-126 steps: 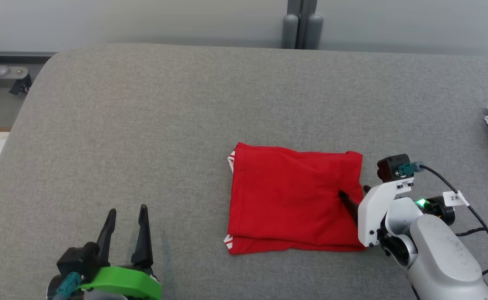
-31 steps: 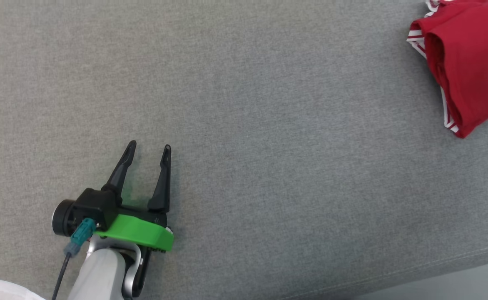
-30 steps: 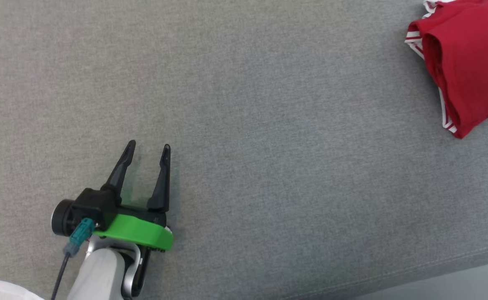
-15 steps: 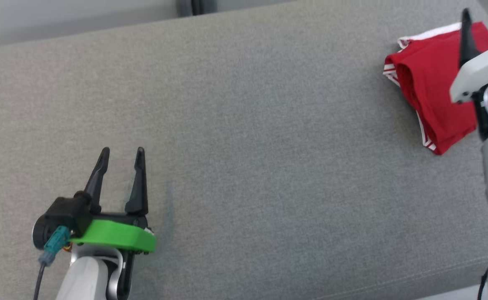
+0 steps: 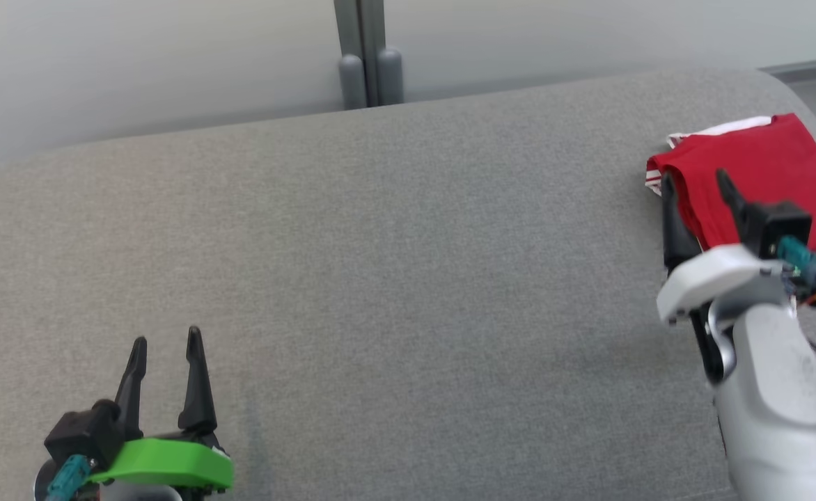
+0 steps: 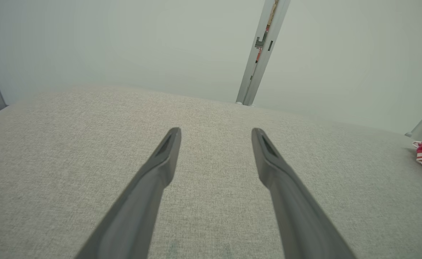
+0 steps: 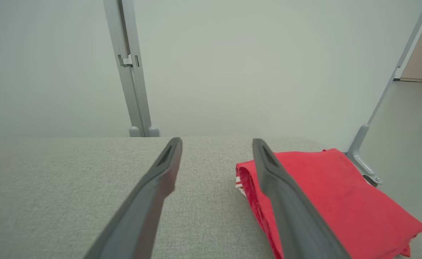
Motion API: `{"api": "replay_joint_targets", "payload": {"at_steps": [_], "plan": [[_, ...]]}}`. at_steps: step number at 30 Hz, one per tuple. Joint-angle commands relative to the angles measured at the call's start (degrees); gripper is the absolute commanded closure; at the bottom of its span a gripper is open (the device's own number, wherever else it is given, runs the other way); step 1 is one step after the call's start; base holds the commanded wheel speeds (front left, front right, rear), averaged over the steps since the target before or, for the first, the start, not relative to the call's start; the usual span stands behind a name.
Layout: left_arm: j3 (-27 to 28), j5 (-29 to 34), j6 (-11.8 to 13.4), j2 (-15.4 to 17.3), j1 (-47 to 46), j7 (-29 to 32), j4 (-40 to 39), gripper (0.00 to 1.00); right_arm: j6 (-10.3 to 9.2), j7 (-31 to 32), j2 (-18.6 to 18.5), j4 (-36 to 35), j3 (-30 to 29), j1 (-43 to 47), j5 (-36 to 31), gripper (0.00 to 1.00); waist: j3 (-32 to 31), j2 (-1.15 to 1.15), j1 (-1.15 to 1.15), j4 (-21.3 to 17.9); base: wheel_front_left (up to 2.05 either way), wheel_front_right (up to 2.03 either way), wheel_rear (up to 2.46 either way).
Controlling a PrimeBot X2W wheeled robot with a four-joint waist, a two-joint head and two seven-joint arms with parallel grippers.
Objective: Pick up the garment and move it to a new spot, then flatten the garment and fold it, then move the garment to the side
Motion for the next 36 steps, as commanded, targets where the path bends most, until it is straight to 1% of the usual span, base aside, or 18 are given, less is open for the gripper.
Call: {"api": "replay_joint_targets", "payload": {"at_steps": [1, 4, 7, 9, 13, 20, 31, 34, 35, 36], "plan": [[0.4, -0.3, 0.0, -0.3, 1.4, -0.2, -0.3, 0.00, -0.09, -0.2, 0.0, -2.2, 0.8, 3.5, 0.7, 0.00, -1.9, 0.00, 0.00, 1.6, 0.00, 0.00, 0.00], [0.4, -0.3, -0.1, -0.5, 3.0, -0.2, -0.2, 0.00, -0.09, -0.2, 0.2, -7.8, 3.2, 9.5, 2.9, 0.00, -2.5, 0.00, 0.00, 2.5, 0.00, 0.00, 0.00], [0.6, -0.6, -0.2, -0.7, 4.4, -0.2, 0.1, 0.00, -0.09, -0.2, 0.1, -13.3, 5.9, 16.2, 7.0, 0.00, -2.7, 0.00, 0.00, 3.0, 0.00, 0.00, 0.00], [0.6, -0.5, -0.2, -0.9, 5.1, -0.2, -0.1, 0.00, -0.09, -0.2, 0.1, -16.2, 6.9, 19.8, 9.3, 0.00, -2.8, 0.00, 0.00, 3.1, 0.00, 0.00, 0.00], [0.0, 0.0, -0.2, -1.0, 6.6, -0.2, -0.5, 0.00, -0.09, -0.3, 0.2, -20.1, 8.5, 24.8, 11.5, 0.00, -2.7, 0.00, 0.00, 3.1, 0.00, 0.00, 0.00], [-0.9, 0.3, -0.1, -1.0, 7.2, -0.2, -0.7, 0.00, -0.09, -0.3, 0.2, -21.3, 9.2, 28.1, 12.1, 0.00, -2.5, 0.00, 0.00, 3.0, 0.00, 0.00, 0.00], [-1.6, 0.4, 0.5, -1.0, 5.9, -0.2, -0.2, 0.00, -0.09, -0.3, 0.2, -20.3, 9.5, 27.7, 12.7, 0.00, -2.5, 0.00, 0.00, 3.1, 0.00, 0.00, 0.00], [-1.4, -0.8, 0.7, -1.0, 5.8, -0.2, 0.0, 0.00, -0.09, -0.3, 0.2, -20.2, 9.6, 27.6, 12.7, 0.00, -2.5, 0.00, 0.00, 3.1, 0.00, 0.00, 0.00], [-1.5, -0.9, 0.6, -1.1, 6.3, 0.0, 0.1, 1.00, 0.00, 0.0, 0.4, -20.3, 9.6, 27.5, 12.5, 1.00, -2.5, 0.00, 0.00, 3.1, 0.00, 0.00, 0.00], [-1.6, -1.0, 0.6, -1.1, 6.4, 0.1, 0.6, 1.00, 0.00, 0.0, 0.5, -19.9, 9.5, 27.6, 12.6, 1.00, -2.5, 0.00, 0.00, 3.1, 0.00, 0.00, 0.00]]}}
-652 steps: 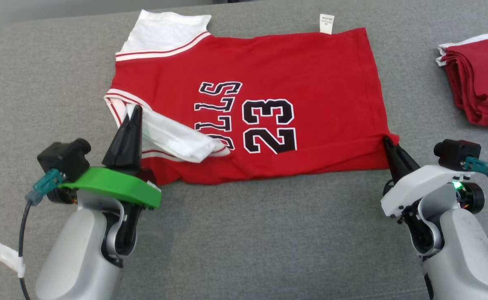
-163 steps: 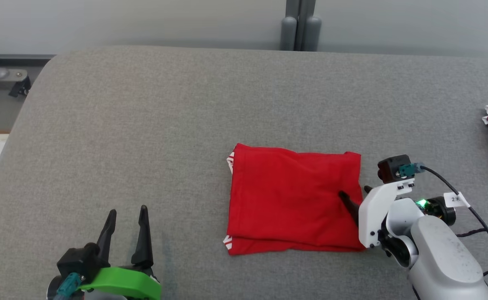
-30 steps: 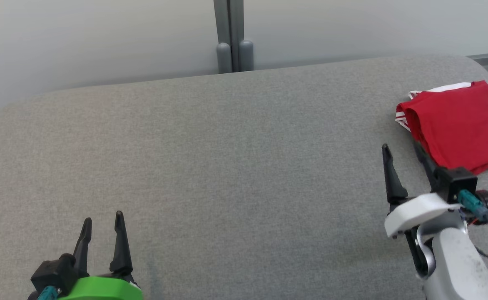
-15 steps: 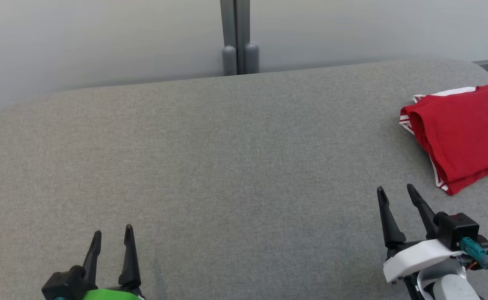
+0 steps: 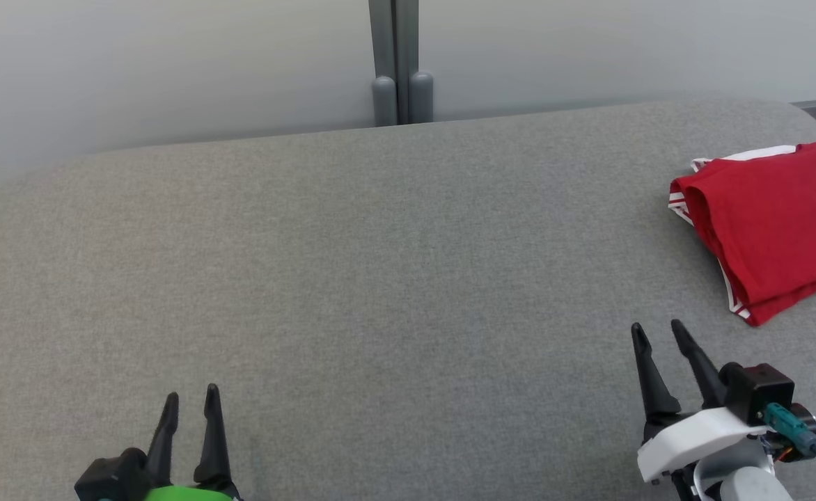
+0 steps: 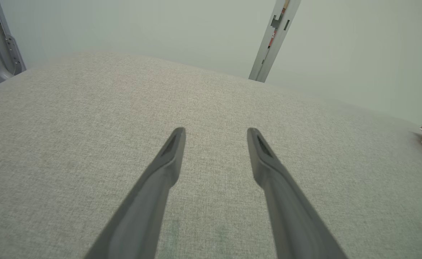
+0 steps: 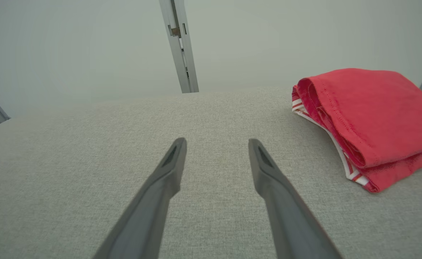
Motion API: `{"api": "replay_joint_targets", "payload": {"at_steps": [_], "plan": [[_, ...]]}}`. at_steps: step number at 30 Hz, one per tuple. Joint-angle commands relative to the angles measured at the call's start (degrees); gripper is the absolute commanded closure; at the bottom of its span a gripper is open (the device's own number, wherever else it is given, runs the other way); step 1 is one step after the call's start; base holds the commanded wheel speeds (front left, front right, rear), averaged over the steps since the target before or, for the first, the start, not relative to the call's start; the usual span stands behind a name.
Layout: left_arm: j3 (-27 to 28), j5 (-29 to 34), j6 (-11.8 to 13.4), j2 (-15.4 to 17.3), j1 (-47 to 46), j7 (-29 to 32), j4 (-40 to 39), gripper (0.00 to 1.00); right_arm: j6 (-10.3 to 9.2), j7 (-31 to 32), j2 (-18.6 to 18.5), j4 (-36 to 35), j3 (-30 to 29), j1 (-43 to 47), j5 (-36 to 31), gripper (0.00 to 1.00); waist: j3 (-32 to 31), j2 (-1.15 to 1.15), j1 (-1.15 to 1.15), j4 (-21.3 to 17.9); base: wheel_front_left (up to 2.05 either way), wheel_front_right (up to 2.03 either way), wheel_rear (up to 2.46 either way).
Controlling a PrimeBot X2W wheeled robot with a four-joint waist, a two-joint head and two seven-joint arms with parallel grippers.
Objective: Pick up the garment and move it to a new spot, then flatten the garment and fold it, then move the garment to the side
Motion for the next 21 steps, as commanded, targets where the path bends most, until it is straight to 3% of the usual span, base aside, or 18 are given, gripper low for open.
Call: {"api": "replay_joint_targets", "payload": {"at_steps": [1, 21], "plan": [[0.0, 0.0, 0.0, -0.1, 0.1, 0.1, 0.5, 1.00, 0.00, 0.1, 0.1, 0.4, 0.0, 0.2, 0.0, 1.00, 0.0, 0.00, 0.00, 0.0, 0.00, 0.00, 0.00], [2.0, -17.0, 0.1, -0.1, -2.7, 5.3, 0.8, 1.00, -0.01, 5.2, 0.1, 0.6, -1.5, -0.2, 19.2, 1.00, -0.3, 0.00, 0.00, 0.3, 0.00, 0.00, 0.00]]}}
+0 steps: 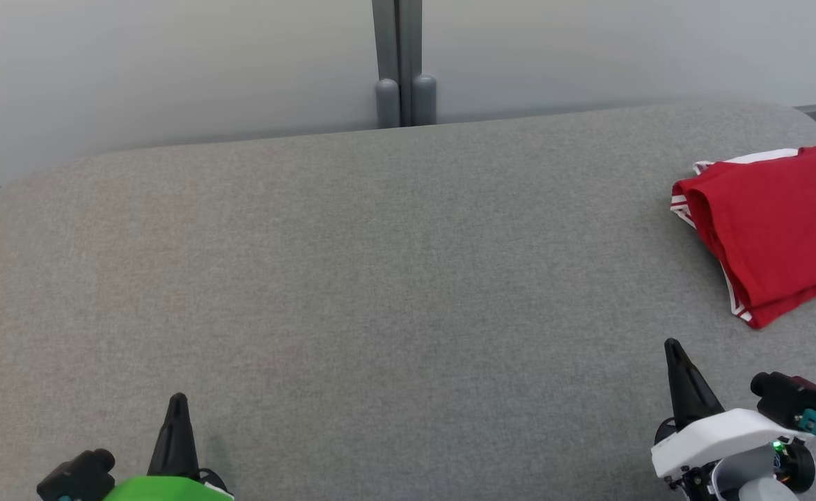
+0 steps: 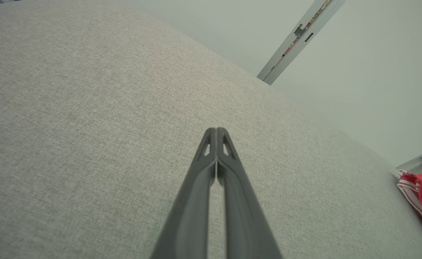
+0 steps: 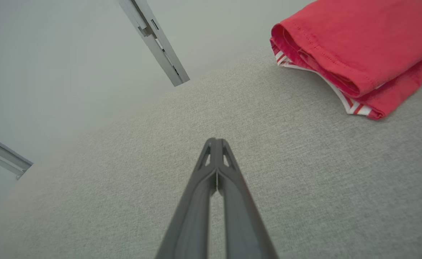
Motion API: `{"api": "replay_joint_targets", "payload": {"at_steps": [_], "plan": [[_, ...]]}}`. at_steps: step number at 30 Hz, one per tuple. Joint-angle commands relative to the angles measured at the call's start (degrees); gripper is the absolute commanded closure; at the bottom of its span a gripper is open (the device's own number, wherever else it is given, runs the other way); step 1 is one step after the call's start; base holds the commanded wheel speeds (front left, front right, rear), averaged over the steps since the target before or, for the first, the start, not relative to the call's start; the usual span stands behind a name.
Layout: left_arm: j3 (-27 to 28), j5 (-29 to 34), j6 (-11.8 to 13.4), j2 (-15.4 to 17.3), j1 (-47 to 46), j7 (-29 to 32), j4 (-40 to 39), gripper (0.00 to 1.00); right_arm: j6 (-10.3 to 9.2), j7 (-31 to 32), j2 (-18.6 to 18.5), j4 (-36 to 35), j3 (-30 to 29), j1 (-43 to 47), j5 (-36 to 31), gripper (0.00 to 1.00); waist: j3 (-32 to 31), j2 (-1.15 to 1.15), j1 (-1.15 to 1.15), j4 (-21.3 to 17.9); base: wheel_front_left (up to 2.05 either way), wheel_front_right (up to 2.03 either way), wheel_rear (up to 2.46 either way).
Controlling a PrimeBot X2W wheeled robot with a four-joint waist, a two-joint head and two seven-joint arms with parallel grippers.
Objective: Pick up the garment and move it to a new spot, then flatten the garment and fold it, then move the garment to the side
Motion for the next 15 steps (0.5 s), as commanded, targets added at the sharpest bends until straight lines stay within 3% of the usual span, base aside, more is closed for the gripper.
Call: {"api": "replay_joint_targets", "payload": {"at_steps": [1, 15], "plan": [[0.4, -2.4, 0.1, 0.2, -1.9, 0.5, -1.0, 1.00, -0.01, 0.6, -0.3, -1.1, -0.4, -1.4, 2.8, 1.00, 0.0, 0.00, 0.00, 0.0, 0.00, 0.00, 0.00], [1.7, -13.0, 0.3, 0.2, -3.6, 3.6, -1.4, 1.00, -0.02, 3.7, -0.4, -1.6, -1.3, -1.9, 14.8, 1.00, -0.3, 0.00, 0.00, 0.3, 0.00, 0.00, 0.00]]}}
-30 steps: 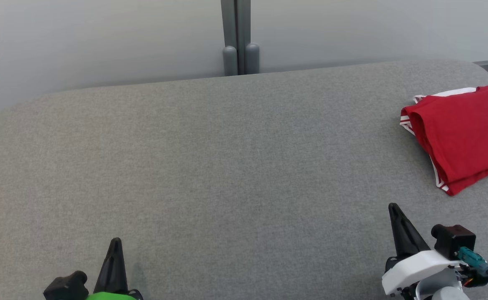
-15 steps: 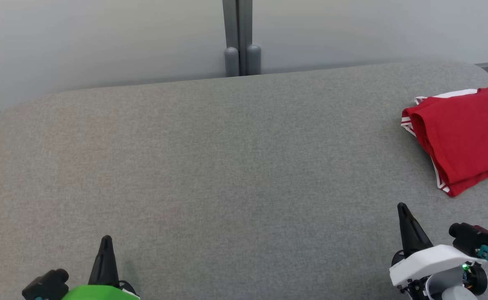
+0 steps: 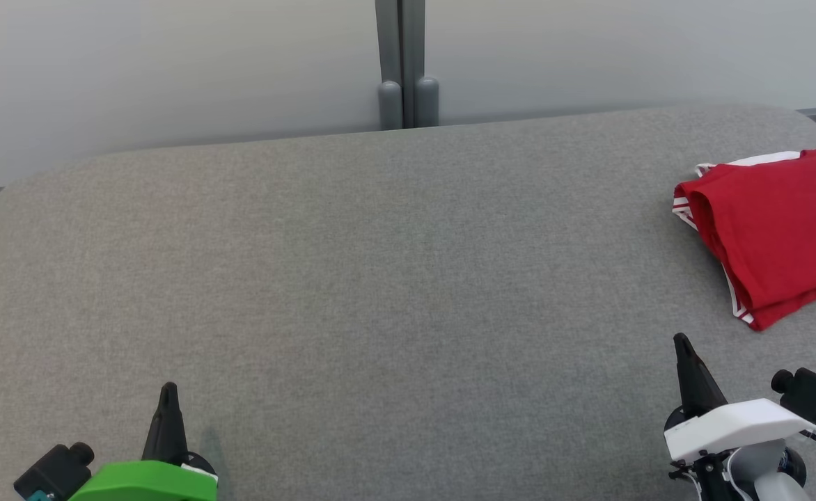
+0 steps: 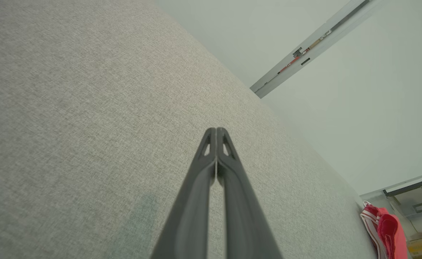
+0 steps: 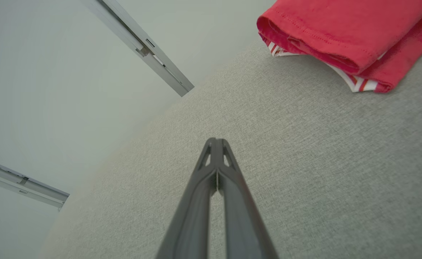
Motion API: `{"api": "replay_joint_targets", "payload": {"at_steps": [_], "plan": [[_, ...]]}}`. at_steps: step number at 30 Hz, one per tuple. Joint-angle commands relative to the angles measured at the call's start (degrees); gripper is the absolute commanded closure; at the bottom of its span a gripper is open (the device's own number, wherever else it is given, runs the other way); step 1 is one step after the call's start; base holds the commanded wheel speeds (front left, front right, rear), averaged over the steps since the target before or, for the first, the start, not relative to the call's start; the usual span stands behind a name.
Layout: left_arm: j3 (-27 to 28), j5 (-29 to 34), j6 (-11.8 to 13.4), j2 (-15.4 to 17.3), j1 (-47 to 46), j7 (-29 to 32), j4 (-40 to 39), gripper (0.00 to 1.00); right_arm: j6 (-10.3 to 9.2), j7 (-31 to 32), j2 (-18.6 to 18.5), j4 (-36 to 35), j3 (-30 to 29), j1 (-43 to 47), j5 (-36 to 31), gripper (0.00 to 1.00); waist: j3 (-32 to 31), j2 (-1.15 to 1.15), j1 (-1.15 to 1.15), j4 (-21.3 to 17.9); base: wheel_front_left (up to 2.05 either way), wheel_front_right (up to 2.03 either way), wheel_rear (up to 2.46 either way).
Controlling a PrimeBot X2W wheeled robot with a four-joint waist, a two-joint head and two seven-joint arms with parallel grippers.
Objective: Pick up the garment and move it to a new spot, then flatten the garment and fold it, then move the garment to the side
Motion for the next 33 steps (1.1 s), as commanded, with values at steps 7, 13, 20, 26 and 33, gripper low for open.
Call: {"api": "replay_joint_targets", "payload": {"at_steps": [7, 13, 20, 26, 33], "plan": [[0.9, -5.9, 0.3, 0.2, -2.4, 1.6, -1.1, 1.00, -0.02, 1.6, -0.4, -1.2, -0.6, -1.4, 6.6, 1.00, -0.1, 0.00, 0.00, 0.1, 0.00, 0.00, 0.00], [1.4, -9.6, 0.3, 0.2, -3.0, 2.8, -1.3, 1.00, -0.03, 2.7, -0.4, -1.3, -1.0, -1.7, 10.9, 1.00, -0.2, 0.00, 0.00, 0.2, 0.00, 0.00, 0.00], [1.9, -13.7, 0.3, 0.3, -3.6, 4.0, -1.4, 1.00, -0.03, 4.0, -0.4, -1.5, -1.3, -1.8, 15.5, 1.00, -0.3, 0.00, 0.00, 0.4, 0.00, 0.00, 0.00], [2.3, -17.0, 0.4, 0.3, -4.2, 4.9, -1.5, 1.00, -0.03, 5.0, -0.5, -1.6, -1.6, -2.0, 19.3, 1.00, -0.4, 0.00, 0.00, 0.5, 0.00, 0.00, 0.00], [2.8, -20.7, 0.4, 0.3, -4.7, 6.1, -1.6, 1.00, -0.04, 6.1, -0.5, -1.7, -1.9, -2.1, 23.5, 1.00, -0.5, 0.00, 0.00, 0.6, 0.00, 0.00, 0.00]]}}
